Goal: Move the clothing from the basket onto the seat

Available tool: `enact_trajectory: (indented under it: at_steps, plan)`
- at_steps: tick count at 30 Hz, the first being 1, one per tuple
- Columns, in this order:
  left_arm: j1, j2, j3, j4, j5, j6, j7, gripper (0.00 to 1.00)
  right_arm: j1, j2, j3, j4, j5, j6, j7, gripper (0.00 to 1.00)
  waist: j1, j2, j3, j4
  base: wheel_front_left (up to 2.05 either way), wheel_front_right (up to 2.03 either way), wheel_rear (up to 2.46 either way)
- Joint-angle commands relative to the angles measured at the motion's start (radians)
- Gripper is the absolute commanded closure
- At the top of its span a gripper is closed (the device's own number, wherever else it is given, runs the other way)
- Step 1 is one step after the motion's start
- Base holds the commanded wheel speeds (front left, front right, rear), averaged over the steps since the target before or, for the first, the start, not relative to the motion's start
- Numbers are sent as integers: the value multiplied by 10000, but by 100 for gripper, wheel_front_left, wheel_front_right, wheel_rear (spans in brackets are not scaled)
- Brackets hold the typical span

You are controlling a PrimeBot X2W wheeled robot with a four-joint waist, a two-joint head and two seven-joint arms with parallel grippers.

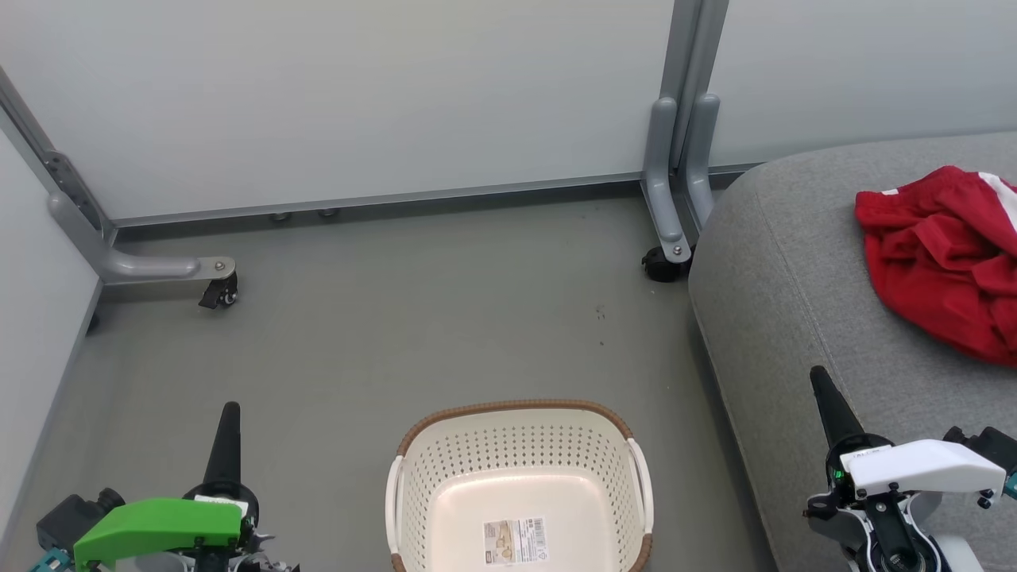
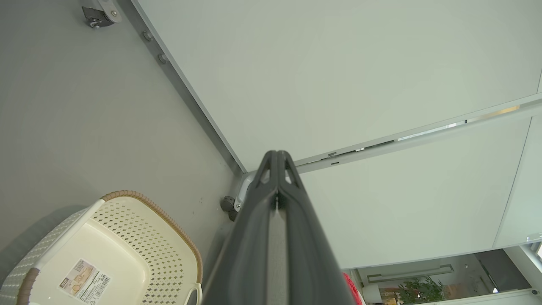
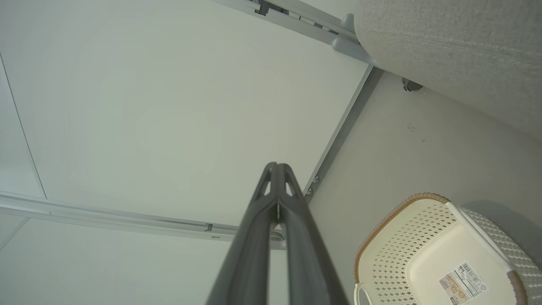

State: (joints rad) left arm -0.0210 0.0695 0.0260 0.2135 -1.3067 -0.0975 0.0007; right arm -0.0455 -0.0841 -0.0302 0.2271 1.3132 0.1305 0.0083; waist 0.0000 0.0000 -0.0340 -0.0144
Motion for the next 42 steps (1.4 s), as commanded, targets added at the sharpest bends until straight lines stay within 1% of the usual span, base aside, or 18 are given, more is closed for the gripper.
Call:
enact_trajectory:
  at_steps: [1, 19, 42]
  plan:
    - [-286, 48, 59, -14, -237, -74, 76, 100, -211, -23, -75, -17, 239, 6, 76, 100, 0, 0, 13, 6, 0, 0, 0]
    - [-625, 23, 351, 143, -1756, -213, 517, 100, -458, 95, -374, 75, 1684, 5, 501, 100, 0, 0, 173, 67, 0, 0, 0]
    - [-952, -18, 662, 322, -3274, -367, 965, 100, -671, 225, -690, 179, 3158, 4, 946, 100, 0, 0, 364, 141, 0, 0, 0]
